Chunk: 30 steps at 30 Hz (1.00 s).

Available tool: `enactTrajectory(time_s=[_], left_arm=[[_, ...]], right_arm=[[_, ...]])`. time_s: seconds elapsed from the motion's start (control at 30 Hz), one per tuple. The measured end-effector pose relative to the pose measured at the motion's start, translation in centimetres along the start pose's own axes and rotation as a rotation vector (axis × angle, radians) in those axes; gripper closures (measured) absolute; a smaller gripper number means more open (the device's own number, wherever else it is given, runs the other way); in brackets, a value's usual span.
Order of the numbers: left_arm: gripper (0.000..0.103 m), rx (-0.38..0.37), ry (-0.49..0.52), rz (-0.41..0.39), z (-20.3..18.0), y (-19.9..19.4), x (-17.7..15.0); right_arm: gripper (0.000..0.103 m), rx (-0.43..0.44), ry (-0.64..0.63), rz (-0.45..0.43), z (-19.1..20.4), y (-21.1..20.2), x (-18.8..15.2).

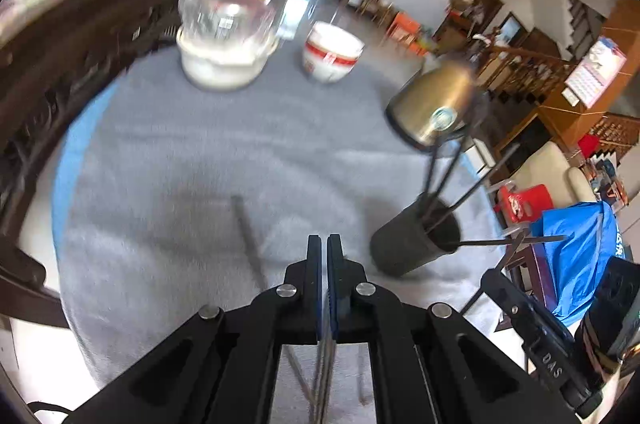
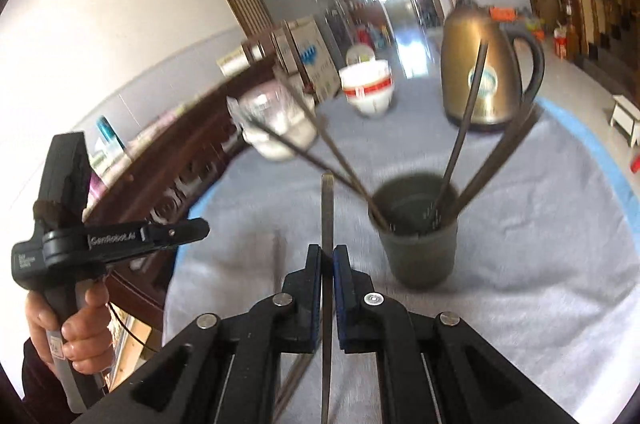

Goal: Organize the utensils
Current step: 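Lift the chopsticks with both tools toward the grey holder cup, then lower both held chopsticks into the holder cup and open both tools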

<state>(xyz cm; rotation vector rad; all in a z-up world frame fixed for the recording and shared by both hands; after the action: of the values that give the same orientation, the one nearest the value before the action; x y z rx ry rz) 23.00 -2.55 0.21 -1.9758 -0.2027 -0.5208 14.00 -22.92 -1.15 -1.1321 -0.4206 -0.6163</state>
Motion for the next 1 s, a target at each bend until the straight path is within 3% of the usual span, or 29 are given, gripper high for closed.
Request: enactTrajectory(time_s=[0.13, 0.23, 0.37, 0.47, 0.5, 0.73, 0.93, 0.97, 1.0], left_arm=[[0.101, 0.043, 0.028, -0.041, -0.4, -0.9, 0.6], [0.101, 0.023, -0.089, 0.031, 3.0, 0.7, 1.5], [0.098, 0.069, -0.243, 0.116, 8.3, 3.9, 2.2], [0.086, 0.094, -0.317, 0.181, 11.4, 6.2, 2.5], [0.078, 0.106, -0.334, 0.204, 12.2, 7.0, 2.6], [0.074, 0.136, -0.347, 0.313, 13.3, 12.0, 3.8], [0.074, 0.19, -0.318, 0.332, 12.5, 14.6, 4.0], [0.077, 0.198, -0.313, 0.313, 12.5, 14.5, 4.0], [0.094, 0.203, -0.306, 0.314, 12.4, 14.6, 4.0]], right_arm=[[0.096, -0.002, -0.002, -0.033, 0.4, -1.1, 0.6], [0.096, 0.004, -0.005, -0.043, 0.2, -1.8, 0.2], [0.096, 0.009, -0.007, -0.053, 0.2, -2.3, -0.3], [0.096, 0.017, 0.001, -0.062, -0.1, -2.6, -0.3], [0.096, 0.02, 0.002, -0.064, -0.1, -2.6, -0.3], [0.096, 0.009, -0.011, -0.061, 0.4, -2.3, -0.6], [0.096, -0.002, -0.015, -0.057, 0.4, -2.5, -0.6], [0.096, -0.004, -0.017, -0.057, 0.4, -2.5, -0.6], [0.096, -0.006, -0.018, -0.058, 0.5, -2.5, -0.6]])
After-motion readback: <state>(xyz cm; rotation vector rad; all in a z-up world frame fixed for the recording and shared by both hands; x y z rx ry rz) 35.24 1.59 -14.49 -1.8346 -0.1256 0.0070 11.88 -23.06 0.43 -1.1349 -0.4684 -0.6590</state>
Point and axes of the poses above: each gripper's, at about its wrist camera, not at the fingertips, and y roughly the way its jaws point, z to its left, x to its top, the point moved 2 cm from there along y, roughly the way its jaws point, and after that the axes turned 9 degrees about z, right-handed, at the moved point
